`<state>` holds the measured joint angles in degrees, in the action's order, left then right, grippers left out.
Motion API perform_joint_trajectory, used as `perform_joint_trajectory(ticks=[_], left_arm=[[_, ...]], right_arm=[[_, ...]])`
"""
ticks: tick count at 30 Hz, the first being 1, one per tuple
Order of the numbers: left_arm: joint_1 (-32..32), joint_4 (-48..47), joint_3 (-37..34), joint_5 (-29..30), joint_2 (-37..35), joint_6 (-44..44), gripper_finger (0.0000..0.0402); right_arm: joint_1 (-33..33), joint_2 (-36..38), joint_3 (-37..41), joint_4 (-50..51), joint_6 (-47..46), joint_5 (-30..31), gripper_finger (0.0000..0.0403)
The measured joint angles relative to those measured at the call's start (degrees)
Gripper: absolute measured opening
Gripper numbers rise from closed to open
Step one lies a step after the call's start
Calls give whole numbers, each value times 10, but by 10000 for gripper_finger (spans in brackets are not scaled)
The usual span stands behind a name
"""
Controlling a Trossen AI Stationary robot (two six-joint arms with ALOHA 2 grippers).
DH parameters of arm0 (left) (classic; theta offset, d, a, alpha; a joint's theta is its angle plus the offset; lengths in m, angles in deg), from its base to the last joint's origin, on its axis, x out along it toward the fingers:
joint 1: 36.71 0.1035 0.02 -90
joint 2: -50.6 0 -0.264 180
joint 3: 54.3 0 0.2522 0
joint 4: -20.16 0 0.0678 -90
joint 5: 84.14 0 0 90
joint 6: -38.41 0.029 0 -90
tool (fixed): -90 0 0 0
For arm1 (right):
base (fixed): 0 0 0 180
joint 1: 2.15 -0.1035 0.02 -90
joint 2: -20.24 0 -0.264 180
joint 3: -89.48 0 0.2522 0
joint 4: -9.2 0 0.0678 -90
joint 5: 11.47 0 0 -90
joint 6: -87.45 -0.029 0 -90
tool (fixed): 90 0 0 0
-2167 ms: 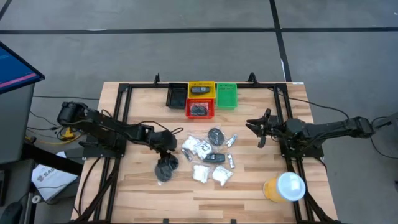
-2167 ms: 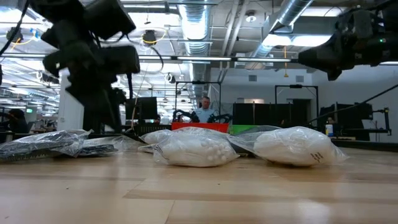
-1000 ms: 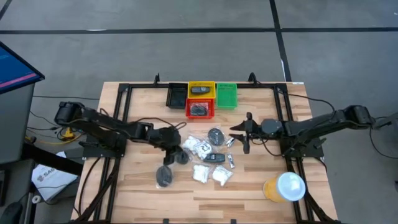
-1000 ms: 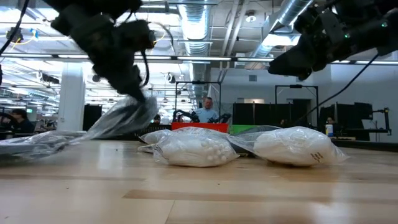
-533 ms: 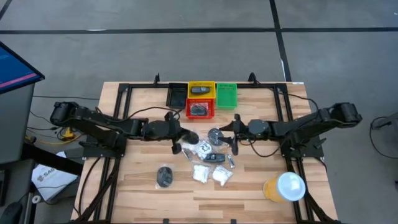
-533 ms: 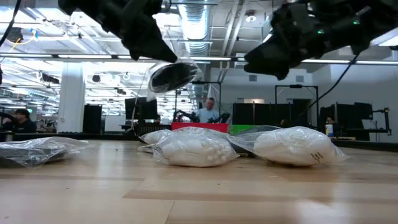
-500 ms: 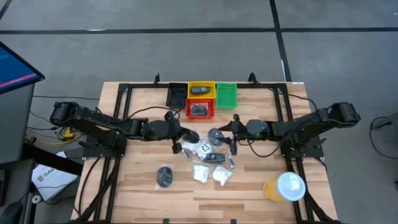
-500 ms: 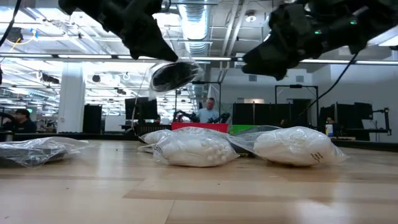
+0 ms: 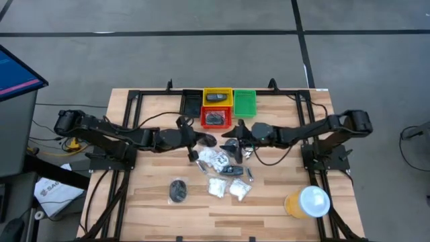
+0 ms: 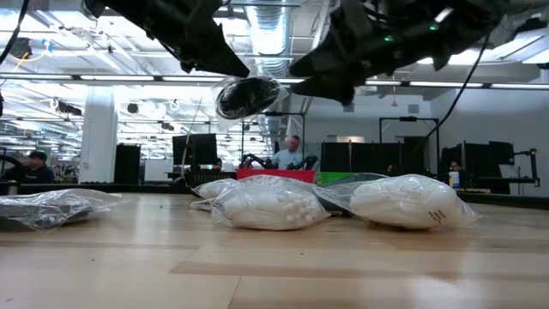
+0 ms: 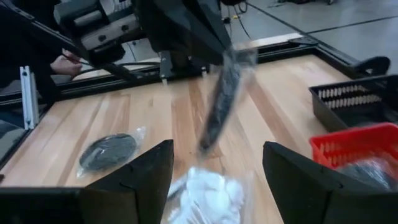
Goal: Pick & Place Travel size toiletries
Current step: Put the black hairbrush into the red bin
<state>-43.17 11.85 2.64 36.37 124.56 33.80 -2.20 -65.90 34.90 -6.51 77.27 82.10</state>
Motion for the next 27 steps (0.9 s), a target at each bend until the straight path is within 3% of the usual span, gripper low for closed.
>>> perform_joint_trajectory(ticks=[17,22,27], left_arm=[[0,6,0,1,0,14,0],[0,6,0,1,0,14,0],[0,6,0,1,0,14,0]], right_arm=[[23,-88,-75,-1,-15,-42,225],[26,-90,-75,2,-15,-42,159],[29,-90,-75,5,-14,-42,33]])
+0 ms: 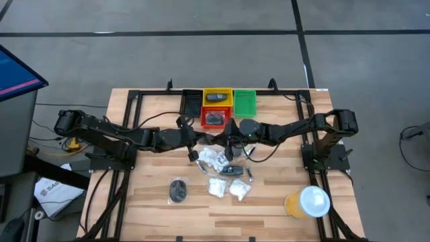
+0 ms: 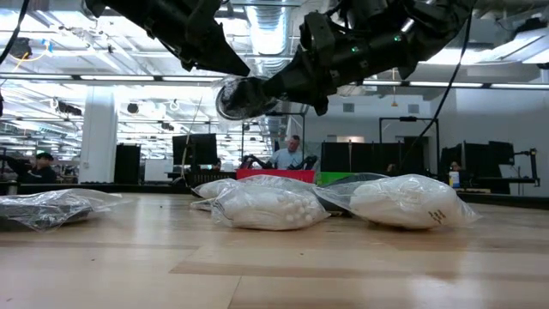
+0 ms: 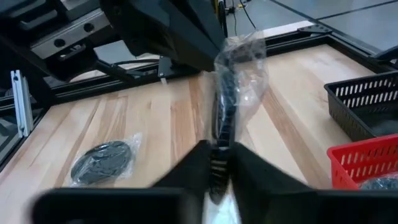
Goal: Pick & Place Travel size toiletries
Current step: Put the black hairbrush into the red bin
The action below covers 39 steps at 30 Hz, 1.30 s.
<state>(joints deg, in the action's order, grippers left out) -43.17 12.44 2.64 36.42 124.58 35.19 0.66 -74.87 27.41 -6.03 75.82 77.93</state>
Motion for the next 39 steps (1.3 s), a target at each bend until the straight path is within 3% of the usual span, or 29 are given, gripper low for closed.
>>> perform_joint_trajectory(ticks=[11,17,25,39], left_arm=[[0,-1,0,-8,0,0,22],[0,-3,0,39,0,29,52],[0,-7,1,62,-12,34,77],[-12,-9,0,61,-62,30,77]], right_arm=[[4,0,0,2,15,0,15],[26,0,0,7,17,0,15],[81,0,2,21,17,-1,15],[168,-10,49,-36,-63,-12,15]])
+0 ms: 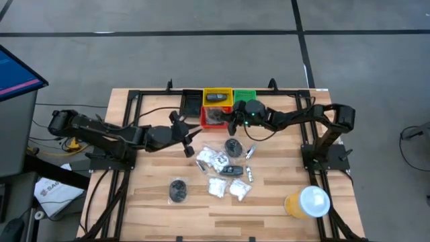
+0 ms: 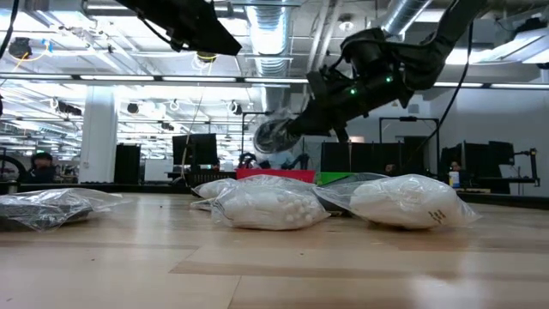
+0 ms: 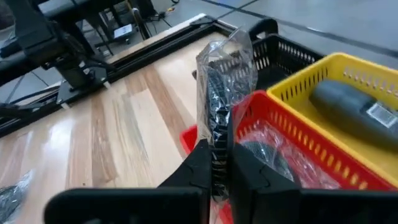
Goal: Pick & Place Travel size toiletries
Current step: Put the black hairbrush into the red bin
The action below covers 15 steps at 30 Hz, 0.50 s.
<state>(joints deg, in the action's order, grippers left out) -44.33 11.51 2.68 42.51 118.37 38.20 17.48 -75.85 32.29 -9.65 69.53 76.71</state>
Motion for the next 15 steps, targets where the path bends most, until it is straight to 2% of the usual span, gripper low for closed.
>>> perform_joint_trajectory(ticks=[15], left_arm=[[-7,1,0,0,3,0,76]], right_arm=[[46,-134,-6,-158,-71,-75,15]])
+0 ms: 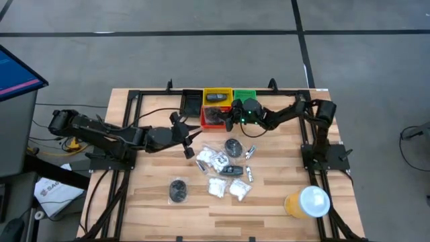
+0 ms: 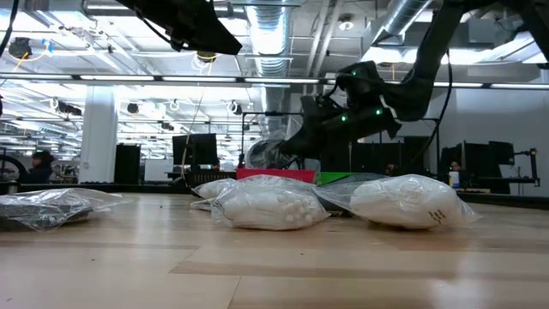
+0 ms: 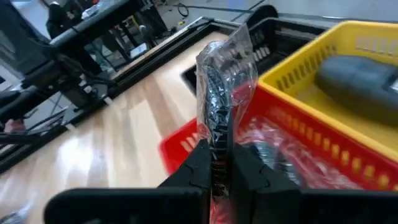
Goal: Pick & Place Travel size toiletries
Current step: Put the black hairbrush into the red bin
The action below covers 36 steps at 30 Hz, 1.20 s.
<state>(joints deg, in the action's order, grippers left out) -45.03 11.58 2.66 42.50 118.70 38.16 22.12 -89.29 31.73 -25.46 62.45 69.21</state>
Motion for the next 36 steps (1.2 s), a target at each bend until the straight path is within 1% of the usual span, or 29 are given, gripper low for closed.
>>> perform_joint_trajectory(ticks=[3,11,19,22,26,32,36], left_arm=[[0,0,0,0,0,0,76],[0,0,0,0,0,0,76],[0,0,0,0,0,0,76],[0,0,0,0,0,0,76],[0,0,0,0,0,0,76],[0,0,0,0,0,0,76],[0,-1,0,0,0,0,76]], right_arm=[[0,-15,0,0,-1,-1,17],[-6,-16,0,-3,12,-9,57],[-6,-16,0,-10,14,-9,67],[-5,-16,-1,-15,14,-10,78],[-1,-16,-8,-14,16,-13,111],[-1,-13,-20,-13,29,-13,180],[-1,-8,-25,-5,49,-13,209]])
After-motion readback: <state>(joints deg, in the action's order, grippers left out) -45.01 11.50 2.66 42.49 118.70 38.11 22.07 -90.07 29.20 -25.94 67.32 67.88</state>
